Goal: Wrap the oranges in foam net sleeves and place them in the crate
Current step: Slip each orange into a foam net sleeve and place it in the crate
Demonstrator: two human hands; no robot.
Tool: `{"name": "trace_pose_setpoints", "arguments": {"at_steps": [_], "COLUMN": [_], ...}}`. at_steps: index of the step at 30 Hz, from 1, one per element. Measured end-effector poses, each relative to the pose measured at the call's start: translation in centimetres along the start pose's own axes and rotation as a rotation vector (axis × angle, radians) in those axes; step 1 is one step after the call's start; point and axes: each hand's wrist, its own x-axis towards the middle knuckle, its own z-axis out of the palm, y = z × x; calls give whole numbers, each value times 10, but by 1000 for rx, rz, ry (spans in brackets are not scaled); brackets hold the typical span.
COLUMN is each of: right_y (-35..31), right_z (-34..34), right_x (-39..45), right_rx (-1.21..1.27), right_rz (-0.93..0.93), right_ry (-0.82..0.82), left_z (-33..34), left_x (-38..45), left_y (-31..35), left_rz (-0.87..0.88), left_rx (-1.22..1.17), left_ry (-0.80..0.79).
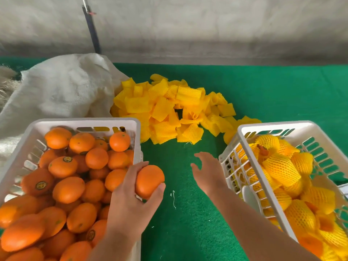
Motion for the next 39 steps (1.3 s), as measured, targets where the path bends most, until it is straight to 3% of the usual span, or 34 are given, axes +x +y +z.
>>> {"name": "trace_pose_setpoints", "arguments": {"at_steps": [5, 11, 17, 23, 29, 32, 35, 39], "right_y": [4, 7, 17, 25, 19, 26, 27, 37], "right_z": [31, 55, 43, 30, 18, 11, 14, 26], "right_x": [75, 131, 134, 136, 126, 122, 126, 147], "right_rx": [-101, -212, -296, -182, -182, -268, -216, -215], "right_rz": [3, 61, 32, 135, -16, -60, 17, 131], "right_ry": [-93, -260, -321, -388, -295, -337, -404, -399], "left_z": [6, 8, 6, 11, 8, 10, 10, 14], "left_x": [3, 6, 4, 3, 4, -3, -7, 1], "left_y": [3, 7, 8, 13, 8, 13, 14, 11], "left_rz": [51, 42, 0, -20, -29, -14, -13, 15], "left_rx": [196, 203, 209, 277, 339, 382, 418, 420], "left_ry": [-47, -26, -55, -94, -75, -98, -125, -42]}}
